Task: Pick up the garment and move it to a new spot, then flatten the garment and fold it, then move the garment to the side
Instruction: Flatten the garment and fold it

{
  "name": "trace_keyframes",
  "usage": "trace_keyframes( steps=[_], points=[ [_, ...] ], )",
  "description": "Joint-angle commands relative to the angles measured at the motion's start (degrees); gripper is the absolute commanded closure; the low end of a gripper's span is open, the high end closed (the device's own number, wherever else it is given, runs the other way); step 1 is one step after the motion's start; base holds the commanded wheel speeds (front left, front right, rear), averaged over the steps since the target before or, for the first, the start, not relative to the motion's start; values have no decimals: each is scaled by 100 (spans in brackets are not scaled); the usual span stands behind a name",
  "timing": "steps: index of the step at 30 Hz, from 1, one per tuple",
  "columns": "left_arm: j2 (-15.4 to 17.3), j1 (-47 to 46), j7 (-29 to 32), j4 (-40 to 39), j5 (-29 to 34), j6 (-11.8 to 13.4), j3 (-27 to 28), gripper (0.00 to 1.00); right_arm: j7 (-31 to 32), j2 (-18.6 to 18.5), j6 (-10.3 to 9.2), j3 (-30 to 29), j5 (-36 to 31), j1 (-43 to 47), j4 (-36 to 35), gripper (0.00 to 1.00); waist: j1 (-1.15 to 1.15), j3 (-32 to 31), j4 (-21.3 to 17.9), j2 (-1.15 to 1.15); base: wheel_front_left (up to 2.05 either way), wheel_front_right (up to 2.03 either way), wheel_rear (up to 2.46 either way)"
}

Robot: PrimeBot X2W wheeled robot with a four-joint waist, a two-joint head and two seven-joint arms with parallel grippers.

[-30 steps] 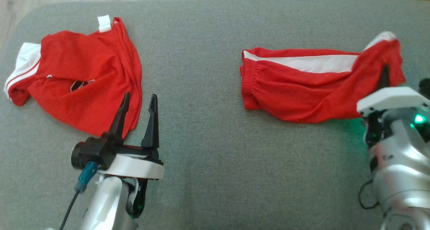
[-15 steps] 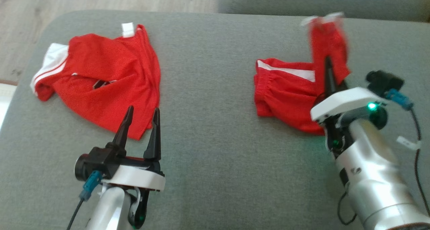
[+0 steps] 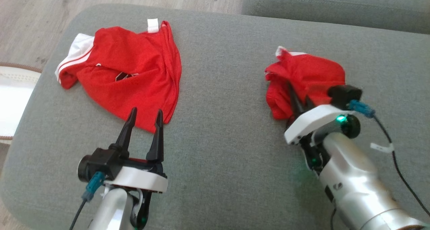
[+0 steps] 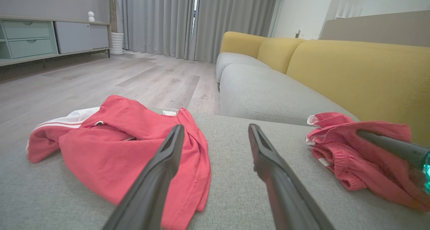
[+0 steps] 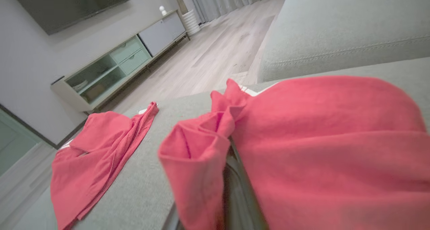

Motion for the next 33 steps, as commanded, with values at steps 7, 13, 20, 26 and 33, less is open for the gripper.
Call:
trace_keyframes(
  steps=[7, 13, 20, 26, 33],
  points=[
    [48, -65, -30, -122, -98, 54, 137, 0, 176, 100, -4, 1046, 202, 22, -113, 0, 0, -5, -4, 0, 0, 0, 0],
    [48, -57, -30, -103, -95, 70, 165, 0, 559, 100, -4, 1730, 575, 108, -264, 0, 0, -42, -125, 0, 0, 0, 0],
    [48, -61, -30, -166, -42, 66, 307, 0, 263, 100, -4, 1888, 796, -81, -504, 0, 0, -106, -487, 0, 0, 0, 0],
    [48, -81, -30, -436, 12, 39, 422, 0, -56, 28, -4, 1287, 217, -318, -479, 0, 0, -132, -859, 0, 0, 0, 0],
    [48, -62, -30, -940, 76, 7, 475, 0, -80, -247, -4, -1024, -1513, 443, -1787, 0, 0, -98, -1342, 0, 0, 0, 0]
  ],
)
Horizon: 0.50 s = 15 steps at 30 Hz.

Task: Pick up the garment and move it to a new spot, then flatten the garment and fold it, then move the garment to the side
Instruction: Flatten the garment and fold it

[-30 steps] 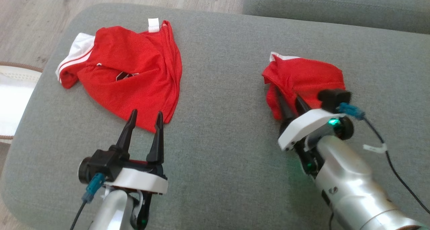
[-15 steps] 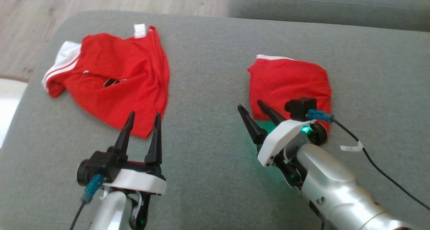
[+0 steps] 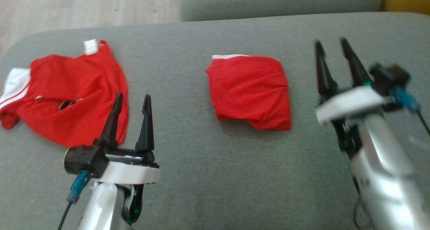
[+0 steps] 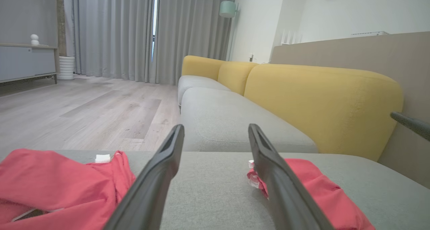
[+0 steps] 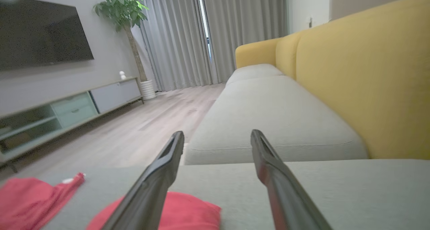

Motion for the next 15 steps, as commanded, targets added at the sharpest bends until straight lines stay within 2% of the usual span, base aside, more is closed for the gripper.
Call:
trace_keyframes(
  steps=[1, 3, 6, 9, 15],
  points=[
    [44, -125, -29, -237, 6, -33, 188, 0, -60, 120, -4, -141, -366, 428, -392, 0, 0, 26, -171, 0, 0, 0, 0],
    [44, -103, -29, -308, -17, -28, 189, 0, -61, 232, -4, -601, -820, 865, -884, 0, 0, 36, -270, 0, 0, 0, 0],
    [44, -55, -29, -379, -15, -8, 204, 0, -61, 390, -4, -1133, -1147, 1441, -1487, 0, 0, 48, -384, 0, 0, 0, 0],
    [44, 44, -29, -399, -34, 18, 240, 0, -61, 438, -4, -1240, -1300, 1867, -1890, 0, 0, 66, -473, 0, 0, 0, 0],
    [44, 150, -29, -357, -31, 19, 193, 0, -62, 445, -4, -1166, -1100, 2205, -2254, 0, 0, 132, -446, 0, 0, 0, 0]
  ],
)
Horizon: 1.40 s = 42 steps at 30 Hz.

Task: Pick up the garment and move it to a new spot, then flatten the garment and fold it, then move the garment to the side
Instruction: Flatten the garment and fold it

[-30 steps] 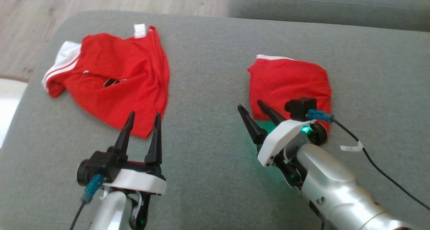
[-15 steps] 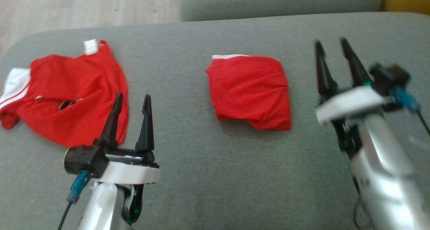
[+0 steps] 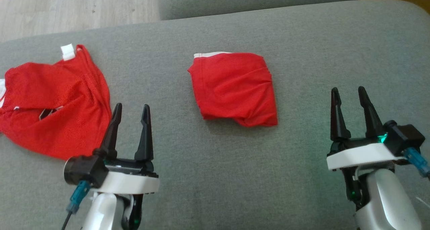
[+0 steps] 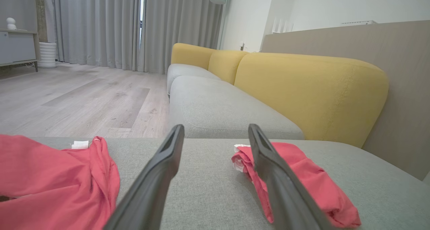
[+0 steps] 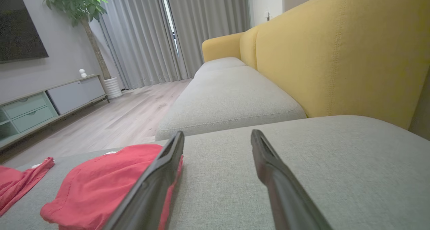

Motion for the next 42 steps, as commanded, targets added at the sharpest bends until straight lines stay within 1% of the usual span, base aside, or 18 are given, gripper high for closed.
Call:
trace_keyframes(
  steps=[1, 5, 6, 7, 10, 12, 14, 18, 21, 22, 24, 26, 29, 31, 34, 38, 42],
  points=[
    [43, -179, -29, -170, -33, 8, 129, 0, -62, 26, -4, 135, -34, -90, -241, 0, 0, 42, 63, 0, 0, 0, 0],
    [43, -308, -29, -155, -55, 0, -6, 0, -62, 27, -4, 142, -140, -283, -279, 0, 0, 218, 261, 0, 0, 0, 0],
    [43, -348, -29, -156, -64, -2, -40, 0, -62, 27, -4, 156, -199, -366, -252, 78, 0, 283, 325, 0, 0, 0, 0],
    [43, -392, -29, -158, -72, -3, -78, 0, -62, 27, -4, 175, -262, -469, -222, 100, 0, 354, 393, 0, 0, 0, 0],
    [43, -519, -29, -153, -115, 8, -179, 0, -27, 27, -4, 233, -484, -859, 18, 100, 0, 555, 596, 0, 0, 0, 0],
    [43, -591, -29, -130, -155, 20, -245, 0, 122, 27, -4, 241, -655, -1156, 292, 100, 0, 678, 733, 0, 0, 0, 0],
    [43, -645, -29, -102, -193, 29, -312, 0, 257, 27, -4, 244, -705, -1455, 632, 100, 0, 783, 865, 0, 0, 0, 0],
    [43, -736, -29, -35, -261, 47, -438, 0, 648, 28, -4, 254, -840, -1952, 1537, 100, 0, 922, 1075, 0, 0, 0, 0],
    [43, -780, -29, -9, -288, 66, -482, 0, 834, 28, -4, 349, -1010, -2165, 2225, 100, 0, 952, 1146, 0, 0, 0, 0],
    [43, -780, -29, -9, -288, 66, -482, 0, 834, 28, -4, 349, -1010, -2165, 2225, 100, 0, 952, 1146, 0, 0, 0, 0],
    [43, -794, -29, -1, -301, 81, -489, 0, 970, 28, -4, 344, -1092, -2223, 2662, 100, 0, 955, 1164, 0, 0, 0, 0],
    [43, -809, -29, 10, -314, 96, -491, 0, 970, 28, -4, 304, -1187, -2276, 2960, 100, 0, 947, 1165, 0, 0, 0, 0],
    [43, -838, -29, 27, -340, 113, -512, 0, 649, 28, -4, 274, -1110, -2404, 3102, 100, 0, 922, 1166, 0, 0, 0, 0],
    [43, -844, -29, 32, -359, 124, -537, 0, 376, 28, -4, 332, -996, -2534, 3056, 100, 0, 894, 1170, 0, 0, 0, 0],
    [43, -853, -29, 30, -385, 133, -595, 0, 154, 28, -4, 485, -773, -2768, 2894, 100, 0, 880, 1220, 0, 0, 0, 0],
    [43, -875, -29, 15, -423, 137, -675, 0, 105, 28, -4, 907, -428, -3028, 2802, 100, 0, 924, 1354, 0, 0, 0, 0],
    [43, -903, -29, 19, -461, 146, -752, 0, 277, 28, -4, 1279, -405, -3228, 3105, 100, 0, 1006, 1537, 0, 0, 0, 0]
  ],
)
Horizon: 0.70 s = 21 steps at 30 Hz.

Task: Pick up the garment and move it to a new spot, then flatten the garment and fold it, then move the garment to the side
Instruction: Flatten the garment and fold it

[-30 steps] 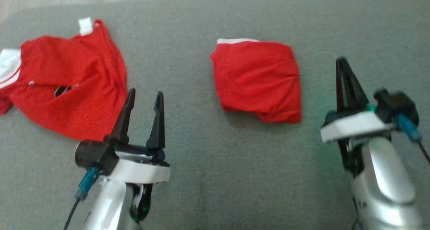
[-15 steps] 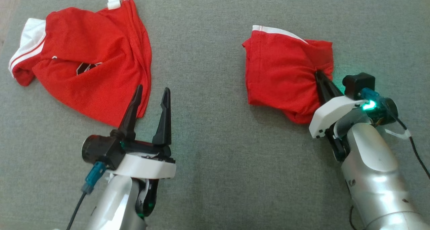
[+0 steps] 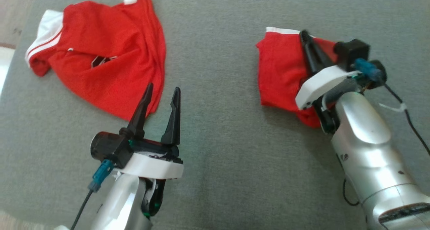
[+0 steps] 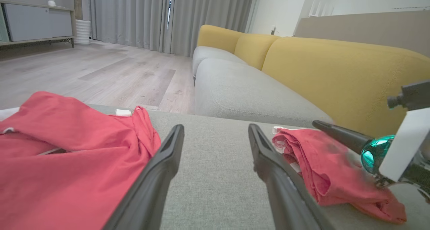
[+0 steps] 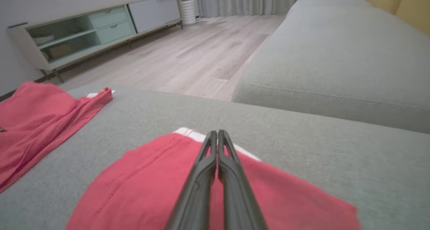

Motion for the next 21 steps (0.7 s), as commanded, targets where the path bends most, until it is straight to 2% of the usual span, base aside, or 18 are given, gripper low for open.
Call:
trace_keyframes(
  steps=[1, 7, 13, 18, 21],
  points=[
    [47, -221, -29, -165, -62, 45, 146, 0, 67, 82, -4, 208, 4, -98, 40, 100, 0, 62, 121, 0, 0, 0, 0],
    [47, -225, -29, -157, -99, 66, 170, 0, 407, 82, -4, 805, 265, -68, 682, 100, 0, 114, 244, 0, 0, 0, 0],
    [47, -227, -29, -139, -85, 91, 263, 0, 359, 82, -4, 1402, 638, 14, 810, 100, 0, 35, 107, 0, 0, 0, 0],
    [47, -192, -29, -166, -8, 69, 369, 0, -97, 82, -4, 1407, 892, -65, 676, 100, 0, -137, -155, 0, 0, 0, 0],
    [47, -152, -29, -209, 85, 52, 467, 0, -269, 82, -4, 1194, 880, -102, 493, 100, 0, -263, -354, 0, 0, 0, 0]
  ],
)
